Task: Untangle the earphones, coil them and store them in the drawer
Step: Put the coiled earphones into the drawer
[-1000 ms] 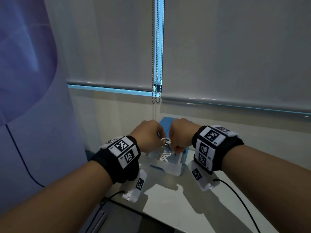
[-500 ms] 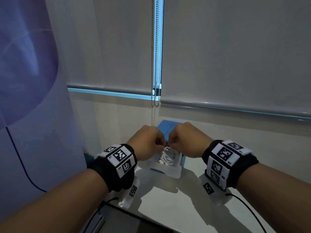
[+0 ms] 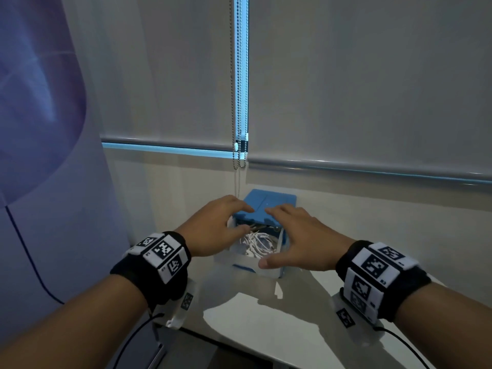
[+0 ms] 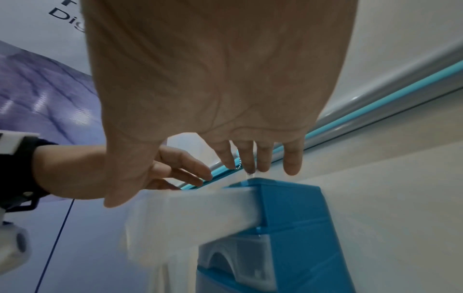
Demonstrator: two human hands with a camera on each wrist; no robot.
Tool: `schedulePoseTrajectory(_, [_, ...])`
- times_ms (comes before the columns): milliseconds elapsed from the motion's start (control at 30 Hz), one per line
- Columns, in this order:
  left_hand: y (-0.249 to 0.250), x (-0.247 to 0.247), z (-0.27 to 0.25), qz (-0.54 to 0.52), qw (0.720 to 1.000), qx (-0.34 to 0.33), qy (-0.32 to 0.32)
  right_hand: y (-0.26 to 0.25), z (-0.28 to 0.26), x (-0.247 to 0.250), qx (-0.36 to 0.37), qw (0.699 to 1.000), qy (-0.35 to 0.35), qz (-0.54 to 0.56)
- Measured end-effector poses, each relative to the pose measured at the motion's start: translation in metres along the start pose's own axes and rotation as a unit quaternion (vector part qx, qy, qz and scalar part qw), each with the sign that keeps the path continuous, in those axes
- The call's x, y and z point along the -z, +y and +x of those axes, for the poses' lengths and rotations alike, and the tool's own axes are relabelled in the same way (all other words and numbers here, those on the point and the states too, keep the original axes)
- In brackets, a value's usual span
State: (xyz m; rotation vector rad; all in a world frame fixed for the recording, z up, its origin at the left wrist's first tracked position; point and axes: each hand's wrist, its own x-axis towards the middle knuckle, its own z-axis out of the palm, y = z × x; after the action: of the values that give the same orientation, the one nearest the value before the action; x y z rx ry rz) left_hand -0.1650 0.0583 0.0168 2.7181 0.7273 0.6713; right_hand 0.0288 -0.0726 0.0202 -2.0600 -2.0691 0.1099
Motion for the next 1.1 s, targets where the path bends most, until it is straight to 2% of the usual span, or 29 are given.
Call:
schedulePoseTrajectory(167, [-0.016,-0.018,-0.016,-0.035,0.996,0.023,-0.075,0.004,-0.007,-0.016,-0.029,0.999,-0.023,0.038])
schedulePoseTrajectory(333, [-0.024,-0.024,-0.009,-0.035,0.996,0.015,-0.082,0.006,0.002,-0.019,-0.045,0.998,0.013,0.043])
schedulePoseTrajectory(600, [-0.029,-0.045,0.011,-0.066,0.998,0.009,-0.004,0.024,0.027,-0.028,-0.075,0.992,0.067,0.082])
schedulePoseTrajectory(800, [-0.036,-0.058,0.016,-0.09,0.993,-0.016,0.077,0.03,0.031,-0.039,-0.079,0.98,0.141,0.119])
schedulePoseTrajectory(1100, [-0.035,-0.069,0.017,-0.094,0.99,-0.001,0.109,0.03,0.033,-0.045,-0.079,0.974,0.181,0.113])
